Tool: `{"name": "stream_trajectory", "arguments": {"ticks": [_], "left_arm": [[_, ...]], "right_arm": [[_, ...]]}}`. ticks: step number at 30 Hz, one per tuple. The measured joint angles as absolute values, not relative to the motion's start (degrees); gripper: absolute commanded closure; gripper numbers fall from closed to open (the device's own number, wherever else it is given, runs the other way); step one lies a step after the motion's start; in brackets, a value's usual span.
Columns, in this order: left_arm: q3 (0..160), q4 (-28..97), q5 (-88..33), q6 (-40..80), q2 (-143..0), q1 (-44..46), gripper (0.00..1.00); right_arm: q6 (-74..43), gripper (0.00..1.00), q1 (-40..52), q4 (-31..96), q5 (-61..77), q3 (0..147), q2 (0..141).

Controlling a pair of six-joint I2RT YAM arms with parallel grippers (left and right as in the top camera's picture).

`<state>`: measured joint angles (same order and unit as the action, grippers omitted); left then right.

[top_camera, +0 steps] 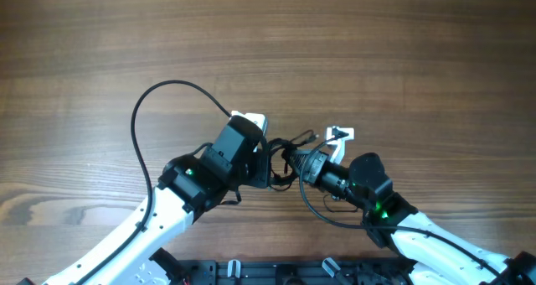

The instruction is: Untangle cables

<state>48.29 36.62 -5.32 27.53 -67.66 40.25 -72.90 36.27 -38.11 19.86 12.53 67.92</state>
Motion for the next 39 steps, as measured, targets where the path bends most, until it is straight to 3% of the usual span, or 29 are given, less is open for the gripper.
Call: {"name": "stream_trajectory", "arguments": {"ticks": [8, 16, 28, 32, 39], "left_arm": [[48.3, 34.2, -5.2, 28.7, -67.7, 41.3, 0.96], [48.3, 32.6, -5.8, 28.2, -67.7, 42.9, 0.96], [48.1, 32.0, -5.7, 30.6, -67.7, 42.0, 0.96], [48.1, 33.2, -7.9, 34.0, -67.8, 37.8, 0.96], [48.2, 36.6, -9.6, 45.6, -67.8, 22.7, 0.96]], "right_arm": [[-73.2, 0.93, 36.3, -34.7, 19.7, 13.0, 67.9], [-74.8, 0.72, 36.3, -34.5, 19.2, 13.0, 67.9], [-75.6, 0.00, 36.2, -35.0, 19.0, 13.6, 67.5], [-75.0, 0.00, 36.2, -35.6, 19.0, 13.8, 66.5], [-71.7, 0.00, 35.5, -32.9, 17.0, 13.4, 64.1]]}}
